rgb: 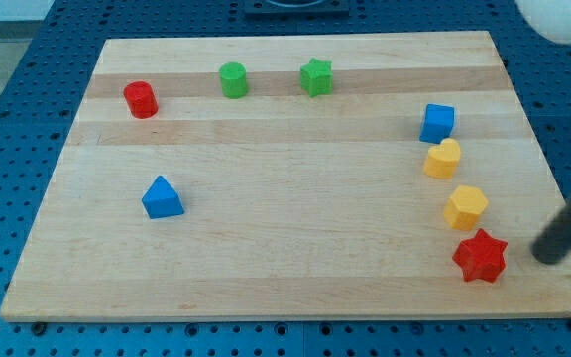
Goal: Move the red star to the bottom left of the yellow hexagon
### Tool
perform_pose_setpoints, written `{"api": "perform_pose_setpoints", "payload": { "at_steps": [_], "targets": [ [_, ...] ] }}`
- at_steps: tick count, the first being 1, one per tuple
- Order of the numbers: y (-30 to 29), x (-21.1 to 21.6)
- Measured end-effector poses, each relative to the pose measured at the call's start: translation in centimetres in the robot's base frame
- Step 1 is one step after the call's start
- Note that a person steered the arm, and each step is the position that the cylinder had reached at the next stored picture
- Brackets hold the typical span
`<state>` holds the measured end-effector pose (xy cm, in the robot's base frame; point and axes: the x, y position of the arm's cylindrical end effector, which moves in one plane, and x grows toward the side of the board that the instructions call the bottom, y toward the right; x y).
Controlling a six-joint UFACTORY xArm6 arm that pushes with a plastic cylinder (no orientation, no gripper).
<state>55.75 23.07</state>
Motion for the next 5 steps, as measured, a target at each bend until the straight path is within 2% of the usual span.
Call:
{"api": "perform_pose_setpoints", "payload": {
  "at_steps": [1,2,3,4,5],
  "targets": [
    [-10.7,-0.5],
    [-4.6,-0.4],
    [2.3,1.6],
    [3.9,4.8],
    [-4.4,2.9]
  ]
}}
